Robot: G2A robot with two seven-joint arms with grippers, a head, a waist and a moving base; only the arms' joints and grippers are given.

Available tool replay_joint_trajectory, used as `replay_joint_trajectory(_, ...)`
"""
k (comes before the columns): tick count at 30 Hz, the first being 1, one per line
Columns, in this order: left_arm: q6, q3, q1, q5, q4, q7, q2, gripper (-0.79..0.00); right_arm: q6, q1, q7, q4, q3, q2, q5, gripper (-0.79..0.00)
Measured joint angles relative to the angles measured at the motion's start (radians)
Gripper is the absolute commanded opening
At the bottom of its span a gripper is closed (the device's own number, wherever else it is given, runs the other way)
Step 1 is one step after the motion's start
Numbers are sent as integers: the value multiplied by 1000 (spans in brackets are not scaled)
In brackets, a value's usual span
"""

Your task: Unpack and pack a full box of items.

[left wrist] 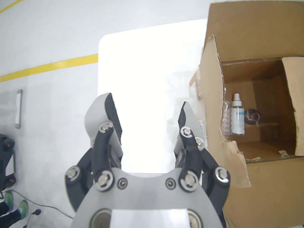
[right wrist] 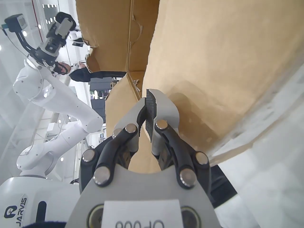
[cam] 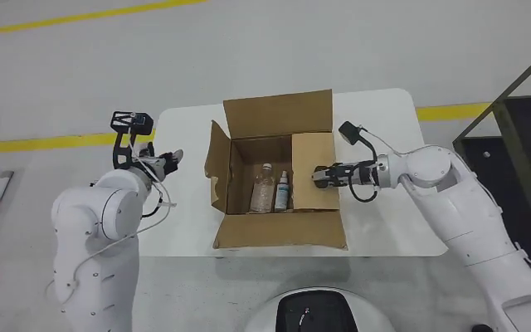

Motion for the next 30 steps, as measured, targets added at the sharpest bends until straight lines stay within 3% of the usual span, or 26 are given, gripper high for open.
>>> replay_joint_trajectory(7,-4,27,57,-95,11,26,-3,-785,-2,-16,-86,-18,50,16,-34,-785)
replay_joint_trajectory(15,-64,100,51,-208,52,86,-9,-785,53,-43,-394,-7,183,37,-97,-785)
replay_joint_trajectory(21,-128,166,27,-231,88,140,-12,-785,82,24,-514,150,165,22,-46,-785)
replay_joint_trajectory(30,-177,232,-10,-240,131,157,-15,-785,1,196,-514,434,32,-32,24,-785)
